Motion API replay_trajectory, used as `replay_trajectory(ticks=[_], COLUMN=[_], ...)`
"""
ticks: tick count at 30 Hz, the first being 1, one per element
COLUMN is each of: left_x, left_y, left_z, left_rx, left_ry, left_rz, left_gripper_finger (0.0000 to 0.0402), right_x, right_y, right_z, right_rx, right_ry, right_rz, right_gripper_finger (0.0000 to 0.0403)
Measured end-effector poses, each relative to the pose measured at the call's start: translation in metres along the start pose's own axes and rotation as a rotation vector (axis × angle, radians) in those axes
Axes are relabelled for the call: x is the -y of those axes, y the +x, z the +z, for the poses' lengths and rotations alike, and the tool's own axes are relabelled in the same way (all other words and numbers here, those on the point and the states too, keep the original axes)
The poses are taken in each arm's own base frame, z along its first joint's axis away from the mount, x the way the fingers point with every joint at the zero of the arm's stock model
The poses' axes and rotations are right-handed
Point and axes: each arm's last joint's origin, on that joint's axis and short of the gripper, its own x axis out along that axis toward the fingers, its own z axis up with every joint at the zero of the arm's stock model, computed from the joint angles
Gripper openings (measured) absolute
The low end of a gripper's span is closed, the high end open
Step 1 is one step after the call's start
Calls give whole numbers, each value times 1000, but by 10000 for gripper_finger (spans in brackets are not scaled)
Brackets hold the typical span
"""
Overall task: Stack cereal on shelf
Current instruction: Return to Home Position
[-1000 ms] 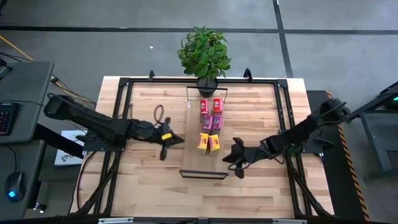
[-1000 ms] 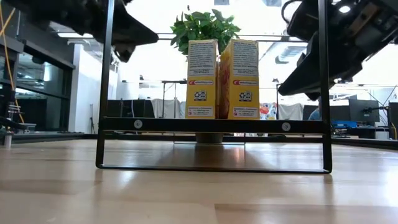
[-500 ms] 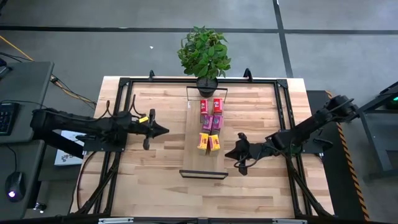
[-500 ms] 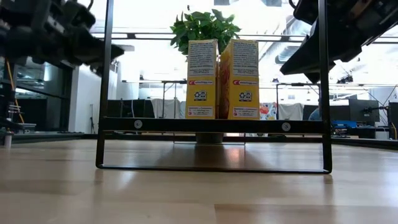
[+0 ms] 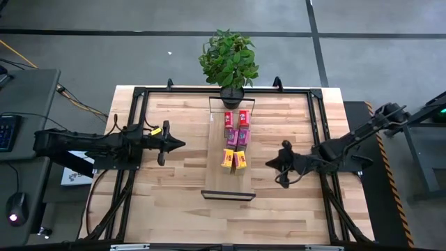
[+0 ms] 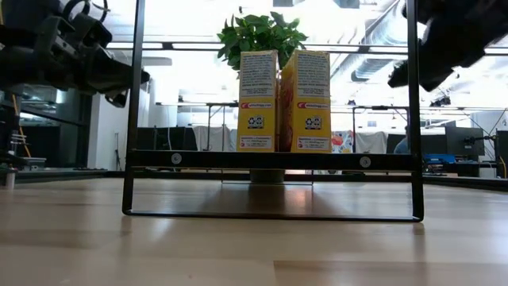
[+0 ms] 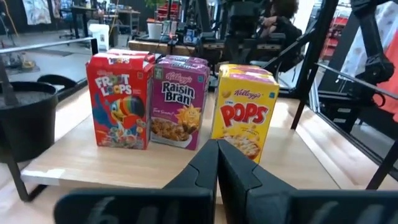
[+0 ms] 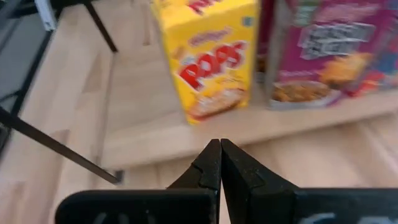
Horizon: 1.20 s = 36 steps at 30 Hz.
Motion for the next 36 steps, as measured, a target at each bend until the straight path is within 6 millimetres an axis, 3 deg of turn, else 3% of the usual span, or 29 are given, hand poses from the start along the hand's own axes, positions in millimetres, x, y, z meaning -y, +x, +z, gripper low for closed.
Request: replay_trajectory(ticks=[8,15,20,25,31,36], left_x=[0,0,0,0,0,0], left_y=[0,0,0,0,0,0], left_z=[0,0,0,-1,-1,-1], left_rx=[2,2,1,-6,-6,-12], left_ry=[19,18,18,17,17,16], left_rz=[1,2,3,4,4,4], left_gripper_finger=[0,0,0,0,0,0], right_x=[31,63,84,87,87,88], right_y=[-17,-21,-24,-27,-25,-28], right_z=[-31,-23,-18,-27,-48,-52], right_rx=[84,303,329,283,489,536], right_ry=[56,16,-26,-69,-74,-119], right_rz=[-15,126,90,88,147,145], right_gripper_finger=[0,0,0,0,0,0])
